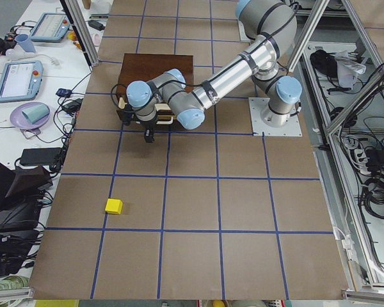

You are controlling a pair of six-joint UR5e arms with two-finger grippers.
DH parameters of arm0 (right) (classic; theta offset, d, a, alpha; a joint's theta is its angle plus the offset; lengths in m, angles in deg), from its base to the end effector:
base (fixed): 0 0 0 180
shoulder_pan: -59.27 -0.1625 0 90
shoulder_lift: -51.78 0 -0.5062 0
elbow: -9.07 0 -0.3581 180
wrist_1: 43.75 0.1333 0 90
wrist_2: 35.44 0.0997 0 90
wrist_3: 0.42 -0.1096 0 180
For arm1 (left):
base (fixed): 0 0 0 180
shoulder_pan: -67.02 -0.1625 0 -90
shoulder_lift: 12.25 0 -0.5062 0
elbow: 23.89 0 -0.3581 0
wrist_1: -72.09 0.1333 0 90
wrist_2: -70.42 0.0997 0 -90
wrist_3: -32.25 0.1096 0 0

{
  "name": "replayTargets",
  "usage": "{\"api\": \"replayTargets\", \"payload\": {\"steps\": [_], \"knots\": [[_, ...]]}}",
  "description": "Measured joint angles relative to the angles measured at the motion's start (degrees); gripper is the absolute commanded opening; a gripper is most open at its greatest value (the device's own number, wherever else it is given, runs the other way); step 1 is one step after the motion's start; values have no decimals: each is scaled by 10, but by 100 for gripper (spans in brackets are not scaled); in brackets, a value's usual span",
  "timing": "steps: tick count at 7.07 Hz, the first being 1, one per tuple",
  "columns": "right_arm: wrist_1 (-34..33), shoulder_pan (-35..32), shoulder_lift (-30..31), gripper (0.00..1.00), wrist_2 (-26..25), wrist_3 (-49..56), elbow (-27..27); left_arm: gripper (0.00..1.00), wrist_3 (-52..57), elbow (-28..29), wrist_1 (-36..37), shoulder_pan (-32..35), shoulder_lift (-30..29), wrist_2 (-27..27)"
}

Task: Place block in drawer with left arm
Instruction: 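Pull the drawer outward from the cabinet with the left gripper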

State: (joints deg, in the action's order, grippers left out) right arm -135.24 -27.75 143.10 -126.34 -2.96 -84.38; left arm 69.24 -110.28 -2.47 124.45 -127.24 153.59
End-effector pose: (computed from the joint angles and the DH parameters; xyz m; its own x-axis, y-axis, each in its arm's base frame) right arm 0.1083 -0.4509 0.5446 -0.9952 0.0960 0.0162 0.0962 0.9953 0.0105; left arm 0.2186 -0.6141 0.3722 -0.9852 0.0691 0.1567 0.0718 0.9974 0.0115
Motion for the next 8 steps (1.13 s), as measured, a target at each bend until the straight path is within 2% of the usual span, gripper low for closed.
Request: {"api": "replayTargets", "payload": {"steps": [8], "knots": [[0, 0, 0, 100, 0, 0, 0, 100, 9, 1, 8, -25, -1, 25]]}}
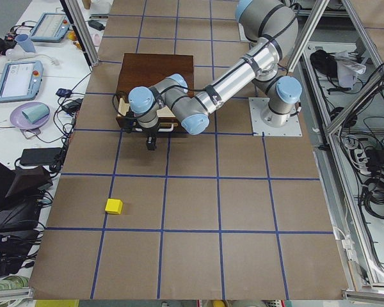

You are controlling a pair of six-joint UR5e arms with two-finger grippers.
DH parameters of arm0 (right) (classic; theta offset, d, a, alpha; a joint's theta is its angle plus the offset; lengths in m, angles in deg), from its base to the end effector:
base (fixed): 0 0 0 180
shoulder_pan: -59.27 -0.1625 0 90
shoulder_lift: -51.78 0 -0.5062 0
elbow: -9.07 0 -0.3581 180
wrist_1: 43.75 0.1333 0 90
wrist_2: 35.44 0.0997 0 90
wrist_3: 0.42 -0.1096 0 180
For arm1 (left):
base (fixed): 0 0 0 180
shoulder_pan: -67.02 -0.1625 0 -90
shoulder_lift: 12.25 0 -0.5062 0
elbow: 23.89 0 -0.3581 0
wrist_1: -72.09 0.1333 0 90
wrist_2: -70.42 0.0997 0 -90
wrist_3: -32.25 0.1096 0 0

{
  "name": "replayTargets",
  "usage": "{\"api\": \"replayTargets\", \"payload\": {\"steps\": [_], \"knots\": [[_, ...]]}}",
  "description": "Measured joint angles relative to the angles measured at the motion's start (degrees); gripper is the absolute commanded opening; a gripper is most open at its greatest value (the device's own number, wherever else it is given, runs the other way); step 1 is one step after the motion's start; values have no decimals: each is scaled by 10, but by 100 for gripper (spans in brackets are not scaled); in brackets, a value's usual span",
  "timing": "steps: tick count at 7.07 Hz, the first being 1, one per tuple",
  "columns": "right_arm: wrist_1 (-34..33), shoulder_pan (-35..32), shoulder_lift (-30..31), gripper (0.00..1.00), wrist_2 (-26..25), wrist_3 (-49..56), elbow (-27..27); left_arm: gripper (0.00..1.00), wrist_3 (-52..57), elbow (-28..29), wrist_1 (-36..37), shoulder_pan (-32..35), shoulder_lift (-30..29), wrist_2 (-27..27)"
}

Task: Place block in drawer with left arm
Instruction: 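Pull the drawer outward from the cabinet with the left gripper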

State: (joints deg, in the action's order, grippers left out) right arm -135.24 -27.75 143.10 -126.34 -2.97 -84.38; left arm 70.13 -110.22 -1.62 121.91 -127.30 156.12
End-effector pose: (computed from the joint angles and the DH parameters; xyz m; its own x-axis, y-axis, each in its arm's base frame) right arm 0.1083 -0.4509 0.5446 -0.9952 0.0962 0.0162 0.0964 0.9953 0.0105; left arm 0.2508 -0.6028 0.3728 -0.9926 0.0433 0.1134 0.0464 0.9986 0.0242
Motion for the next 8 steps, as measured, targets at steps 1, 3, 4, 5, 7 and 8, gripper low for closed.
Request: {"api": "replayTargets", "payload": {"steps": [1, 3, 4, 5, 7, 8], "knots": [[0, 0, 0, 100, 0, 0, 0, 100, 1, 0, 3, -1, 0, 5], [0, 0, 0, 100, 0, 0, 0, 100, 1, 0, 11, -1, 0, 16], [0, 0, 0, 100, 0, 0, 0, 100, 2, 0, 14, -1, 0, 21], [0, 0, 0, 100, 0, 0, 0, 100, 2, 0, 16, -1, 1, 24], [0, 0, 0, 100, 0, 0, 0, 100, 2, 1, 17, -1, 2, 25], [0, 0, 0, 100, 0, 0, 0, 100, 2, 1, 18, -1, 3, 25]]}}
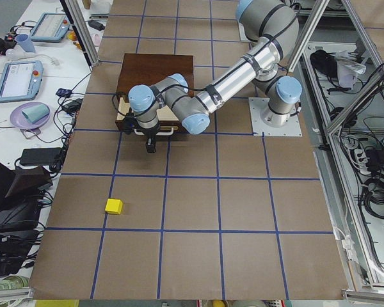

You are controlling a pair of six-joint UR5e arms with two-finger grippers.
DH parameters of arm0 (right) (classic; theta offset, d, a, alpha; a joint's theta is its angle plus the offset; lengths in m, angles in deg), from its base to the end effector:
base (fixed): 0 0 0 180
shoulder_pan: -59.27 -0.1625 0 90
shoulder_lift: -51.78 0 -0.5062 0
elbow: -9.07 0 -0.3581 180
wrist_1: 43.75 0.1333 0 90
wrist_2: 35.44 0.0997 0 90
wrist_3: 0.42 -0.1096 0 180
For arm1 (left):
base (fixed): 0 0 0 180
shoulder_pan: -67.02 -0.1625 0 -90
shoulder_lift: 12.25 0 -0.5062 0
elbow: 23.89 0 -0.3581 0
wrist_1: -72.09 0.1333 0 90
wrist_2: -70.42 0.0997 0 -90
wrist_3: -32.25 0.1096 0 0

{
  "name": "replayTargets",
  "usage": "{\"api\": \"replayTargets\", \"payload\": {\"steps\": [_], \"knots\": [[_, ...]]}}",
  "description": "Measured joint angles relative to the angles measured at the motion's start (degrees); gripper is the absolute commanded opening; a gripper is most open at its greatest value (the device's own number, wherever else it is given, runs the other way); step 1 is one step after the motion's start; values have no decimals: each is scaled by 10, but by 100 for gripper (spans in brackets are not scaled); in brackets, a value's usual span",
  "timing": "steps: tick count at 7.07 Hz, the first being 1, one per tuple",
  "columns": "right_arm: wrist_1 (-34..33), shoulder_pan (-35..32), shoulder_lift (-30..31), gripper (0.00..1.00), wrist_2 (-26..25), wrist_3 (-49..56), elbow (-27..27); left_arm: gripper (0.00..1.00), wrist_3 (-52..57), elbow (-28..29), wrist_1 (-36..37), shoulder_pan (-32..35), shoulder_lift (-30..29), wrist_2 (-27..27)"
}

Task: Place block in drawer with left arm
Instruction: 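Pull the drawer outward from the cabinet with the left gripper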

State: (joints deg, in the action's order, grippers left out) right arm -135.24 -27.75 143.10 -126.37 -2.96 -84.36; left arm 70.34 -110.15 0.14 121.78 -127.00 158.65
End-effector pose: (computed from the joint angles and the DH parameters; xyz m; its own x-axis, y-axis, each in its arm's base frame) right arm 0.1082 -0.4509 0.5447 -0.9952 0.0960 0.0167 0.0962 0.9953 0.0101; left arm 0.2577 -0.6017 0.3793 -0.9973 0.0482 0.0561 0.0495 0.9985 0.0216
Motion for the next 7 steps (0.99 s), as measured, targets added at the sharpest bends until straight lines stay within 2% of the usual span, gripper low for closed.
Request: {"api": "replayTargets", "payload": {"steps": [7], "knots": [[0, 0, 0, 100, 0, 0, 0, 100, 3, 0, 6, -13, 7, -4]]}}
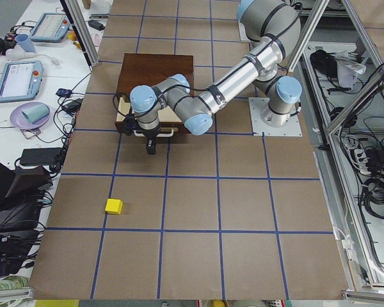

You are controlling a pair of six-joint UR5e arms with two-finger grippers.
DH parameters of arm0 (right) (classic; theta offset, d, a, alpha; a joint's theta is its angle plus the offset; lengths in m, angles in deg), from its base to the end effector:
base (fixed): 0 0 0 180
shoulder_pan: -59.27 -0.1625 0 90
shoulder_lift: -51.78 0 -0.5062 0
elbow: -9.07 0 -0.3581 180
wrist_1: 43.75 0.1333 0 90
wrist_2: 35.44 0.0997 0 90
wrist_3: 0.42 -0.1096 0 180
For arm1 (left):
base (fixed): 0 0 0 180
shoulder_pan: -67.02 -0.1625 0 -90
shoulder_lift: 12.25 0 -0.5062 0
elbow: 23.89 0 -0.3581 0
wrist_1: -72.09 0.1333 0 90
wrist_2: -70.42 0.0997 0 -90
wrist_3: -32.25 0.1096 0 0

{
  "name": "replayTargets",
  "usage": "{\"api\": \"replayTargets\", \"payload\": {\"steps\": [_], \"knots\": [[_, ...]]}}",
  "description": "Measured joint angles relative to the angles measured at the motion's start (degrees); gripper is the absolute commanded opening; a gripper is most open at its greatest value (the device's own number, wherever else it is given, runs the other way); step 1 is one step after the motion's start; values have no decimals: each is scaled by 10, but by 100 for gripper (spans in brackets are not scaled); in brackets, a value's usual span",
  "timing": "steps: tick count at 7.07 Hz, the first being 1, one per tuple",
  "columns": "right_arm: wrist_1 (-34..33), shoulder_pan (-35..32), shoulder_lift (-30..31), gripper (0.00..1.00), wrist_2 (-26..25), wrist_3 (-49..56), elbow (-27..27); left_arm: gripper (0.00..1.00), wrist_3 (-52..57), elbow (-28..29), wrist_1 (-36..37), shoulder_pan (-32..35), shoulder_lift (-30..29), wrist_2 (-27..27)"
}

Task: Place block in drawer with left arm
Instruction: 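Release the handle and move the left gripper over the yellow cube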

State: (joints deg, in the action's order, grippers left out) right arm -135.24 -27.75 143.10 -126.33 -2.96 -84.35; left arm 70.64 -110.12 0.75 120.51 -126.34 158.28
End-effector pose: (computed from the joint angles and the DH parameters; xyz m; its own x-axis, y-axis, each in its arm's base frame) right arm 0.1083 -0.4510 0.5448 -0.9953 0.0960 0.0160 0.0962 0.9953 0.0099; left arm 0.2697 -0.5953 0.3879 -0.9984 0.0322 0.0472 0.0323 0.9995 -0.0005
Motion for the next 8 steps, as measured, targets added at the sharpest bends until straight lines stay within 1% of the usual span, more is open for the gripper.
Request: {"api": "replayTargets", "payload": {"steps": [5, 7, 8], "knots": [[0, 0, 0, 100, 0, 0, 0, 100, -4, 5, -1, -6, 13, -3], [0, 0, 0, 100, 0, 0, 0, 100, 0, 30, -4, -12, 3, 1], [0, 0, 0, 100, 0, 0, 0, 100, 0, 56, -9, -13, -11, 3]]}}
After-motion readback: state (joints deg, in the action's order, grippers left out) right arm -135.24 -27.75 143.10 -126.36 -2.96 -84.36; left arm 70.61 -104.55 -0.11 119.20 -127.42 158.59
